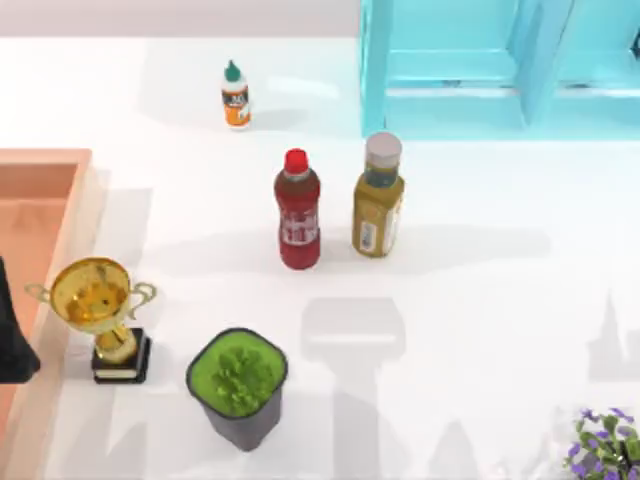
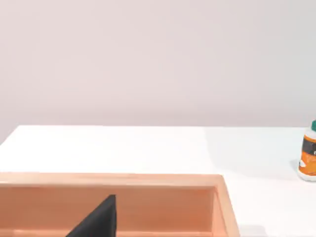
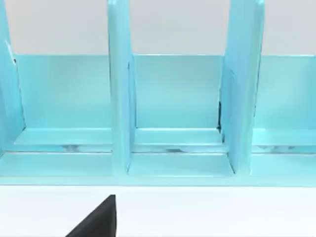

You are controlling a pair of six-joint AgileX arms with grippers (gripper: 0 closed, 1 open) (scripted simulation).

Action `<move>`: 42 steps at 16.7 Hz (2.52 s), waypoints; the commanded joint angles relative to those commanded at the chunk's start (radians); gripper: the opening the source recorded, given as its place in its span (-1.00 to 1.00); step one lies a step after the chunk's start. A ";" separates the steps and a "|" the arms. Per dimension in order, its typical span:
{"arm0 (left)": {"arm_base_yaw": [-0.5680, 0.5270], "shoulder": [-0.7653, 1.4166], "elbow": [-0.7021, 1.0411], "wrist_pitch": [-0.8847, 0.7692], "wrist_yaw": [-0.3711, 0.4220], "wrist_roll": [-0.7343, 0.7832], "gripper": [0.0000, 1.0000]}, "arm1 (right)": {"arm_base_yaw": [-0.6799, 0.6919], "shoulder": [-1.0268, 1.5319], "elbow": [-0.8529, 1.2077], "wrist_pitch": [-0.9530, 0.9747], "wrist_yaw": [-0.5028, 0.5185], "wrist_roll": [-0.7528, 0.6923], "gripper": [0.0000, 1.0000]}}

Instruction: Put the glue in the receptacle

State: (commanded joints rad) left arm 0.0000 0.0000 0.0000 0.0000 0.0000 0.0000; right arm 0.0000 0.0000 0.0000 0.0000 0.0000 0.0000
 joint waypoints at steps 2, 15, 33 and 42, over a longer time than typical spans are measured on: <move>0.000 0.000 0.000 0.000 0.000 0.000 1.00 | 0.000 0.000 0.000 0.000 0.000 0.000 1.00; -0.205 0.930 0.504 0.315 -0.168 -0.081 1.00 | 0.000 0.000 0.000 0.000 0.000 0.000 1.00; -0.445 2.199 1.091 0.681 -0.363 -0.175 1.00 | 0.000 0.000 0.000 0.000 0.000 0.000 1.00; -0.414 2.294 1.260 0.614 -0.332 -0.161 1.00 | 0.000 0.000 0.000 0.000 0.000 0.000 1.00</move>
State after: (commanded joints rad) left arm -0.4135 2.2941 1.2596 0.6142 -0.3323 -0.1606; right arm 0.0000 0.0000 0.0000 0.0000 0.0000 0.0000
